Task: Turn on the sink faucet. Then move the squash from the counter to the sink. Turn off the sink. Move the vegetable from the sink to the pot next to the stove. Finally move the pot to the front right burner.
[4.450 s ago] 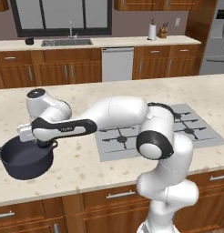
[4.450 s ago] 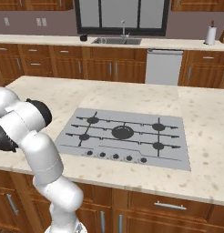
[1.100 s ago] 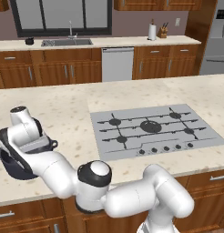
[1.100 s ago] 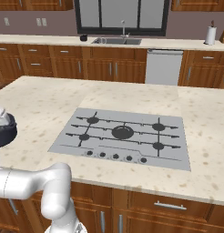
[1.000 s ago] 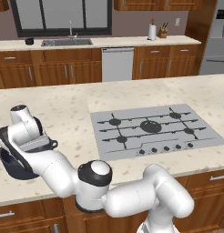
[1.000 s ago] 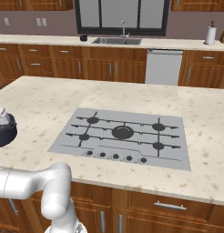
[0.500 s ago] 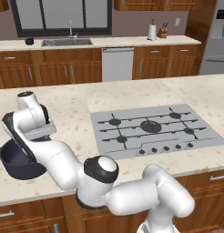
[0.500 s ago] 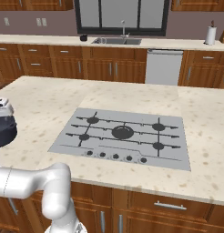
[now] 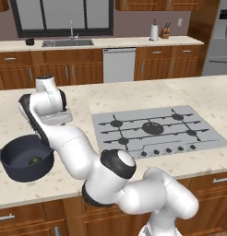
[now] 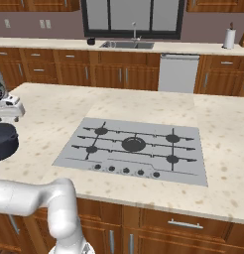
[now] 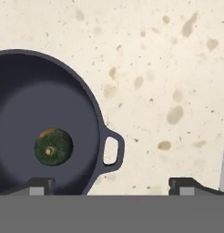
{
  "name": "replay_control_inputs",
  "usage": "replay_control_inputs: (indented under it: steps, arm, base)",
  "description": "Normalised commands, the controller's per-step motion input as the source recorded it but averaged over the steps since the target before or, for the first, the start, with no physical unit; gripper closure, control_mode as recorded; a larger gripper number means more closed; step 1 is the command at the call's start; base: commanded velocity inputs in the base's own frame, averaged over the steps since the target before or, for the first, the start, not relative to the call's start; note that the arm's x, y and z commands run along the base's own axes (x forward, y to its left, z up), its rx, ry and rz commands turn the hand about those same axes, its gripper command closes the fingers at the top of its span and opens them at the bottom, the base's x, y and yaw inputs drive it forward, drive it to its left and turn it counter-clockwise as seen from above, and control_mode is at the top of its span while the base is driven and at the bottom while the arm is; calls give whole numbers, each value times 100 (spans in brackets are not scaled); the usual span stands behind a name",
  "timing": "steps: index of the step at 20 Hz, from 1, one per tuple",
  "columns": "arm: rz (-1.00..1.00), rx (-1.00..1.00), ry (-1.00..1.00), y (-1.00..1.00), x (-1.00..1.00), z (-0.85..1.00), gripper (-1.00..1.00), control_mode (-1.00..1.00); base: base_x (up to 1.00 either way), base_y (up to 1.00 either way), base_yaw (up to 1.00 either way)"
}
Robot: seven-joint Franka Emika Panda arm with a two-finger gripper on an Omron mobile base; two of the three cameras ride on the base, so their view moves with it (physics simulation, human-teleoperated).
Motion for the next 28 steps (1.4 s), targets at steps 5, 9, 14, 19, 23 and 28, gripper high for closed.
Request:
replay_control_inputs:
  steps: [5, 9, 14, 19, 23, 28]
  arm:
    - [-9, 14, 0, -66, -30, 2, -100, -100]
    - [-8, 32, -2, -37, -63, -3, -100, -100]
    - [-1, 29, 0, -11, -42, -3, -100, -100]
    - [0, 9, -1, -18, -10, -28, -100, -100]
    - [0, 1, 0, -9, 0, -23, -100, -100]
    - [0, 1, 3, 0, 0, -3, -100, -100]
  base:
    - [0, 0, 0]
    - [0, 0, 0]
    - [0, 0, 0]
    - [0, 0, 0]
    - [0, 0, 0]
    - [0, 0, 0]
